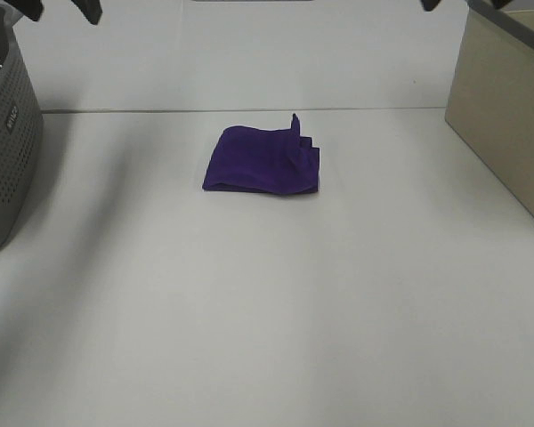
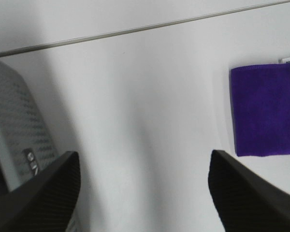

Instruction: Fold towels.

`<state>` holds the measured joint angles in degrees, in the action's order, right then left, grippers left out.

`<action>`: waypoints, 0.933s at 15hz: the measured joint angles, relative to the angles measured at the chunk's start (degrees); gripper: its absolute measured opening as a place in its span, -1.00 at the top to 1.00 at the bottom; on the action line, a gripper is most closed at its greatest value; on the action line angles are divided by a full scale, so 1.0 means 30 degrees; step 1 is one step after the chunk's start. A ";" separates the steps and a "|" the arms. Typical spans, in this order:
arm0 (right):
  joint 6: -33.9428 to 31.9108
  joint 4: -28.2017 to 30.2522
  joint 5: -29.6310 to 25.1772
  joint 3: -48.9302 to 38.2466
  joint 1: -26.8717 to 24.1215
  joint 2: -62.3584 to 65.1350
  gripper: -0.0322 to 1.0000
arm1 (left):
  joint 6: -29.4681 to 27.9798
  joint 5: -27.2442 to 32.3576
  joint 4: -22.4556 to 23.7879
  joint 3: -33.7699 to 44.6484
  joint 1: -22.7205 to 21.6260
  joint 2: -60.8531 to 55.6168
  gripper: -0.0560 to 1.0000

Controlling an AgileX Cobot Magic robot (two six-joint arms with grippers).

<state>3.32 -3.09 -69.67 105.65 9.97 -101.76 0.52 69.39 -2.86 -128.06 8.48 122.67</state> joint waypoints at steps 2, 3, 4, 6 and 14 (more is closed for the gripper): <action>-0.0344 0.0057 -0.0019 -0.3571 -0.1089 0.3953 -0.57 | -0.0172 -0.0019 0.0477 0.3992 -0.0191 -0.3629 -0.57; -0.0477 0.0057 -0.0019 -0.5577 -0.1471 0.6073 -0.57 | -0.0382 -0.0019 0.0707 0.6207 -0.0191 -0.5825 -0.66; -0.0497 0.0057 -0.0038 -0.7334 -0.1604 0.8575 -0.57 | -0.0707 -0.0134 0.0764 0.8804 -0.0191 -0.7983 -0.70; -0.0630 0.0057 -0.0057 -0.9969 -0.1662 1.1994 -0.57 | -0.1222 -0.0955 0.0783 1.2433 -0.0191 -1.1593 -0.72; -0.0707 0.0554 -0.0115 -1.9633 -0.1719 2.9679 -0.57 | -0.1681 -0.4756 0.1738 2.8514 -0.0191 -3.0730 -0.72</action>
<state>1.20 -1.43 -70.02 46.75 4.81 -12.72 -4.53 55.12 2.35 -42.51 7.91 30.48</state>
